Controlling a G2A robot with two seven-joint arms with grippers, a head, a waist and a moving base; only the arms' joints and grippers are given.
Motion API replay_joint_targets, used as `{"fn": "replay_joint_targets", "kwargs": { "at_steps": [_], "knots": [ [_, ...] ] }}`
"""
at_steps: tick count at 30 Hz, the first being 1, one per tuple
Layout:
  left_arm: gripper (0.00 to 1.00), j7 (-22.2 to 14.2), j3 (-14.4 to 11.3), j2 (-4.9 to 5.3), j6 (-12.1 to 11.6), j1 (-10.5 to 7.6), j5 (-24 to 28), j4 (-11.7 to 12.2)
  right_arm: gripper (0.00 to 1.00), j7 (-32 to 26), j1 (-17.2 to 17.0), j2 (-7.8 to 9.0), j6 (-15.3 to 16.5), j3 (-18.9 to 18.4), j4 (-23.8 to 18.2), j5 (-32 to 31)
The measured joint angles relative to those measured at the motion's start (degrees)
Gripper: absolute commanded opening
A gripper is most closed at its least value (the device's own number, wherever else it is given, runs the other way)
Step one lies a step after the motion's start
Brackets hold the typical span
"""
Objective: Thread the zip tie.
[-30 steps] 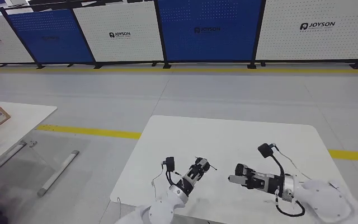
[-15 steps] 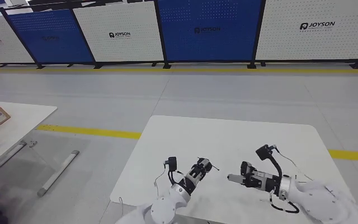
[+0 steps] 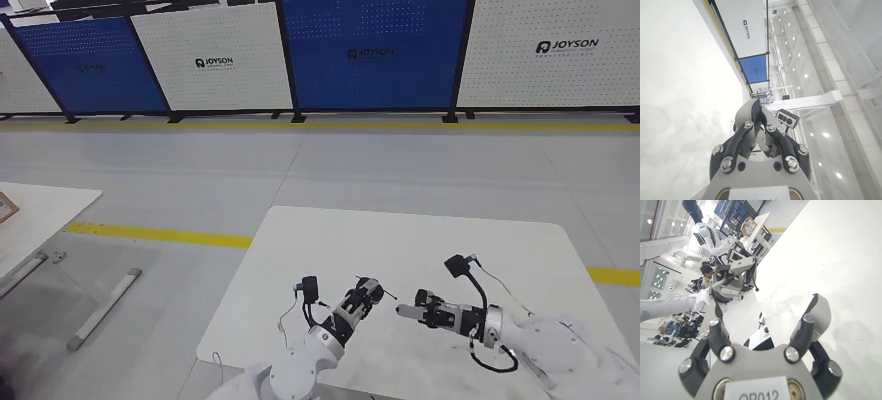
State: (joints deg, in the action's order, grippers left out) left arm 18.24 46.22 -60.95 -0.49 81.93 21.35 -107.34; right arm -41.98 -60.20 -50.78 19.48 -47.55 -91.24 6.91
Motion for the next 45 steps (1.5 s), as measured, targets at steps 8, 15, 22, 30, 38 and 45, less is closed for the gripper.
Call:
{"fn": "replay_joint_targets", "kwargs": {
  "at_steps": [8, 15, 22, 30, 38, 45],
  "knots": [
    [0.0, -2.42, 0.58, -0.46, 0.75, 0.18, 3.39, 0.55, 1.0, 0.4, -0.39, -0.25, 0.0, -0.63, 0.87, 0.87],
    [0.0, -4.91, 2.78, -0.63, 1.43, 0.88, 6.82, 0.97, 1.0, -5.02, 0.76, -1.93, 0.0, -0.28, 4.27, 5.07],
    [0.0, -4.92, 2.8, -0.63, 1.53, 0.85, 6.86, 1.0, 1.0, -5.08, 0.82, -1.96, 0.0, -0.26, 4.47, 5.2],
    [0.0, -9.54, 3.3, -0.99, 3.24, 1.25, 10.79, 1.02, 1.0, -5.48, 0.94, -2.4, -0.01, 0.12, 4.02, 5.1],
    [0.0, -9.56, 3.83, -1.2, 3.22, 1.23, 12.42, 1.21, 1.0, -5.31, 1.71, -3.05, 0.0, 0.86, 5.27, 4.22],
    [0.0, -10.18, 3.78, -1.66, 3.75, 0.8, 13.26, 2.18, 0.43, -4.0, 0.49, -3.09, 0.0, 0.1, 3.86, 2.68]
  ]
}}
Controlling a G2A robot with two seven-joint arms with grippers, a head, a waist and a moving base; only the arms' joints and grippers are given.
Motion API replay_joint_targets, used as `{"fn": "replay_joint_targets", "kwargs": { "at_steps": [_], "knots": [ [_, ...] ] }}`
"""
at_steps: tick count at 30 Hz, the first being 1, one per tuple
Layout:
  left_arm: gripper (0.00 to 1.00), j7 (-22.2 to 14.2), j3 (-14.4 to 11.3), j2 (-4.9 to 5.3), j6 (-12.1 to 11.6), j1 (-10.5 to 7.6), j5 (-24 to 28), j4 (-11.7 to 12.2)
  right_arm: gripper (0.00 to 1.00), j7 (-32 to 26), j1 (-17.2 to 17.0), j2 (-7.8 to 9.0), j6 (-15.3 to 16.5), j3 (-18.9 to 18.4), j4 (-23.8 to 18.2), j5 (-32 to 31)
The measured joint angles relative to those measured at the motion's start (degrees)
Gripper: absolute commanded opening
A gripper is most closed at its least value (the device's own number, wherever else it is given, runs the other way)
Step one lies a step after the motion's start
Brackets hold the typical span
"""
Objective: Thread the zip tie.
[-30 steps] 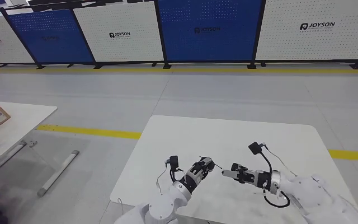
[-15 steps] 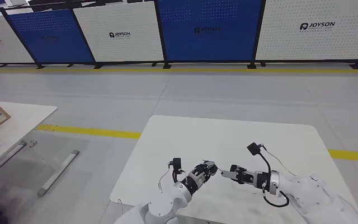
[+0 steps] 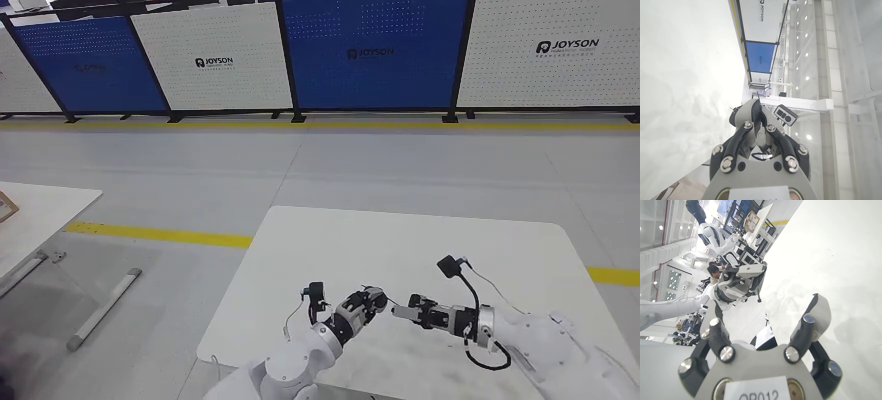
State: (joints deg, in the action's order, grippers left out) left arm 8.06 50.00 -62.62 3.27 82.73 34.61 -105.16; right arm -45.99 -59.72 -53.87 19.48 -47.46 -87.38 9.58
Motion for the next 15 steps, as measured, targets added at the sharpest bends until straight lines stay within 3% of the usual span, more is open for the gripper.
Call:
{"fn": "replay_joint_targets", "kwargs": {
  "at_steps": [3, 6, 7, 10, 13, 15],
  "knots": [
    [0.0, -0.43, 0.21, -0.17, -0.12, 0.24, 0.3, -0.36, 0.36, 0.28, -0.82, 0.04, 0.01, -0.77, -0.86, -0.39],
    [0.0, -1.07, 0.67, -0.23, -0.27, 0.73, 0.48, -0.82, 0.36, -0.49, -1.21, 0.01, 0.01, -1.37, -1.03, 0.04],
    [0.0, -1.38, 0.82, -0.23, -0.31, 0.99, 0.32, -1.04, 0.41, -1.07, -1.18, -0.06, 0.01, -1.52, -0.84, 0.56],
    [0.0, -2.1, 1.09, -0.23, -0.39, 1.66, -0.42, -1.49, 0.38, -2.44, -0.85, -0.3, 0.01, -1.72, -0.21, 1.76],
    [0.0, -2.56, 1.32, -0.27, -0.38, 2.07, -1.08, -1.62, 0.23, -3.3, -0.61, -0.53, 0.01, -1.97, 0.25, 2.69],
    [0.0, -2.65, 1.43, -0.34, -0.32, 2.14, -1.35, -1.58, 0.0, -3.85, -0.57, -0.61, 0.01, -2.27, 0.39, 3.06]
  ]
}}
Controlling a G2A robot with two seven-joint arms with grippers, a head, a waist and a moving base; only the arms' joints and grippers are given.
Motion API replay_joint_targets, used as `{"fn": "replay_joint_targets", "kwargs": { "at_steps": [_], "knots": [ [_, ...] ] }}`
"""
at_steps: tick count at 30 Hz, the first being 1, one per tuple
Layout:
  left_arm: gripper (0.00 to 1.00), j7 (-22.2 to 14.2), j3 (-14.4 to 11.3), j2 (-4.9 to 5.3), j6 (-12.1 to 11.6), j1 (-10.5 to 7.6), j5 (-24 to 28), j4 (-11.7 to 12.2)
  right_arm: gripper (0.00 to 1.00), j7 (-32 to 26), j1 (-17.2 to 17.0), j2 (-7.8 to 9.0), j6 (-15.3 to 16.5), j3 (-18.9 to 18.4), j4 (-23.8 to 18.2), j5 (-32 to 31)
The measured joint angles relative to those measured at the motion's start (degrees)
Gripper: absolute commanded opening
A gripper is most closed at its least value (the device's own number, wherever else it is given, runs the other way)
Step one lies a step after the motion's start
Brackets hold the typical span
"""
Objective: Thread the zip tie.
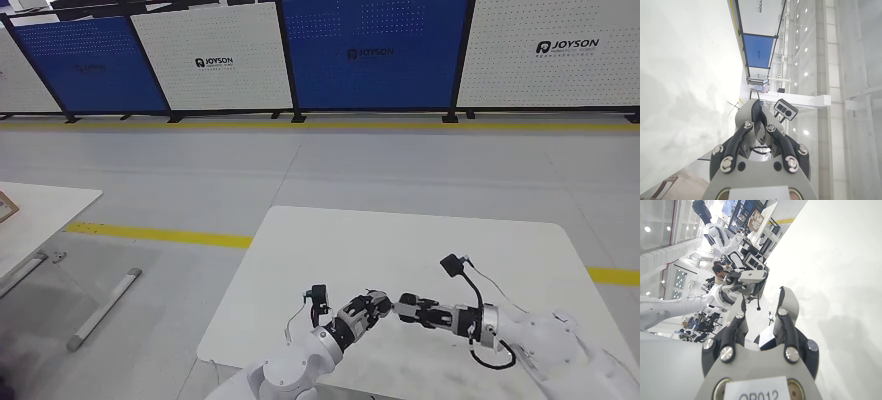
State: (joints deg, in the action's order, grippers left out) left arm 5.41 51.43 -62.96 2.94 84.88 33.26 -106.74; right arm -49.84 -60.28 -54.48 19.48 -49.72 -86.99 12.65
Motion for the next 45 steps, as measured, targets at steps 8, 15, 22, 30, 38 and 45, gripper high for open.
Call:
{"fn": "replay_joint_targets", "kwargs": {
  "at_steps": [8, 15, 22, 30, 38, 45],
  "knots": [
    [0.0, 0.0, 0.36, -0.4, -0.26, 0.28, -0.77, 0.06, 0.0, -2.26, -0.46, -0.29, 0.0, -1.21, -0.12, 0.91],
    [1.0, -1.32, 0.62, -0.65, 0.54, 0.34, -1.3, 0.12, 0.0, -3.33, -0.95, -0.52, 0.0, -2.4, -0.42, 0.98],
    [1.0, -0.04, 0.87, -0.7, -0.77, 0.44, -4.76, 0.31, 0.0, -1.94, -2.33, -0.27, 0.0, -4.33, -1.24, -0.22],
    [1.0, -0.14, 0.86, -0.7, -0.77, 0.44, -4.69, 0.31, 0.0, -1.96, -2.3, -0.27, 0.0, -4.3, -1.22, -0.2],
    [1.0, -5.54, 2.65, -0.25, -2.97, 1.29, -8.3, 2.06, 0.0, -11.52, -0.48, -0.59, 0.0, -3.78, -0.22, 2.57],
    [1.0, -8.32, 4.45, 0.28, -4.52, 2.57, -9.98, 2.71, 0.0, -17.86, 1.71, -1.2, 0.0, -3.99, 3.18, 8.22]
  ]
}}
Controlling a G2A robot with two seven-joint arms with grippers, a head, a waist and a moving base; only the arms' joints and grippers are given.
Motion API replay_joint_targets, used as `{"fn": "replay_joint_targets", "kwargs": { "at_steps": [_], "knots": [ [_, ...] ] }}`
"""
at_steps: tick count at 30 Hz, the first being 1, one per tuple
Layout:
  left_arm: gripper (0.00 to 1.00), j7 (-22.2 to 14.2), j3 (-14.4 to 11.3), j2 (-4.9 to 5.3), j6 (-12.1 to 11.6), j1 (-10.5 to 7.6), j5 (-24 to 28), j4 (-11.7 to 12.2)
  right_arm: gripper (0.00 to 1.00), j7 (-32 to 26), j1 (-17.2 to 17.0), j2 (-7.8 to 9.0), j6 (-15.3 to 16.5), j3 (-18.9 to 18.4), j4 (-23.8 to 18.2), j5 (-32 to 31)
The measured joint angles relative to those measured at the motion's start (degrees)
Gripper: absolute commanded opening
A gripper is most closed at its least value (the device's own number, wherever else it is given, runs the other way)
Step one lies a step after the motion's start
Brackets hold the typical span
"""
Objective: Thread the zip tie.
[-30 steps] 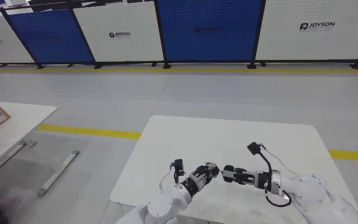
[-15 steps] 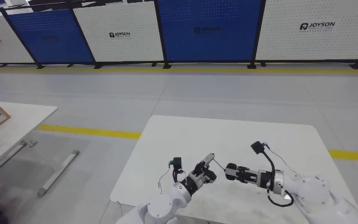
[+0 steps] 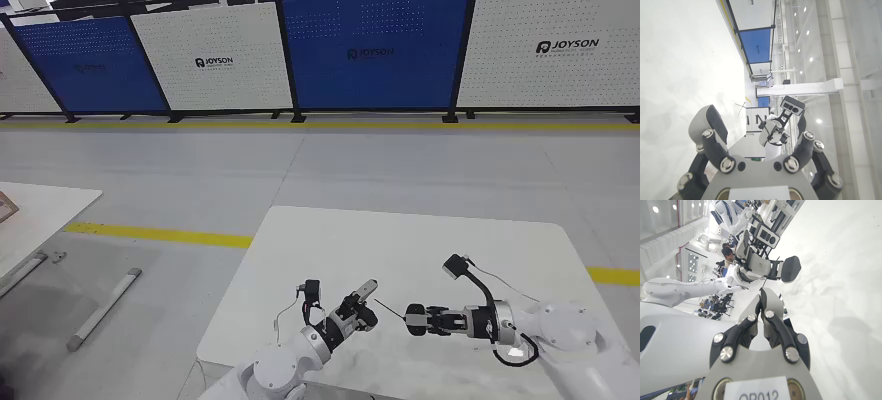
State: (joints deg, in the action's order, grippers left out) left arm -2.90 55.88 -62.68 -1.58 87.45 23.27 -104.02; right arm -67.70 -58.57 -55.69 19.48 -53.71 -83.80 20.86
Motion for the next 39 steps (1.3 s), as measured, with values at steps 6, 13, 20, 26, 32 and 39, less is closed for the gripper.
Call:
{"fn": "replay_joint_targets", "kwargs": {
  "at_steps": [6, 13, 20, 26, 32, 39],
  "knots": [
    [1.0, 0.03, -0.02, -0.01, 0.02, -0.02, 0.03, -0.01, 0.0, 0.12, -0.04, 0.02, 0.0, 0.01, -0.07, -0.19],
    [1.0, -5.02, 0.19, 0.11, -1.99, 0.8, 1.02, -0.21, 0.0, -0.37, -0.51, -0.06, -0.11, -0.45, -0.17, 2.15],
    [1.0, -5.48, 0.64, 0.14, -3.78, 1.36, 1.67, -0.26, 0.0, -2.18, 0.58, -0.35, -0.99, -0.24, 1.54, 4.24],
    [1.0, -5.17, 0.1, -0.14, -5.54, 1.22, 1.53, -0.46, 0.0, -2.15, 0.56, -0.34, -0.96, -0.25, 1.52, 4.22],
    [0.44, -5.77, -0.18, -0.29, -7.54, 1.53, 0.04, -0.41, 0.0, -2.15, 0.56, -0.34, -0.96, -0.25, 1.52, 4.22],
    [0.04, -5.31, -0.06, -0.44, -7.21, 1.68, -1.15, -0.31, 0.0, -2.15, 0.56, -0.34, -0.96, -0.25, 1.52, 4.22]
  ]
}}
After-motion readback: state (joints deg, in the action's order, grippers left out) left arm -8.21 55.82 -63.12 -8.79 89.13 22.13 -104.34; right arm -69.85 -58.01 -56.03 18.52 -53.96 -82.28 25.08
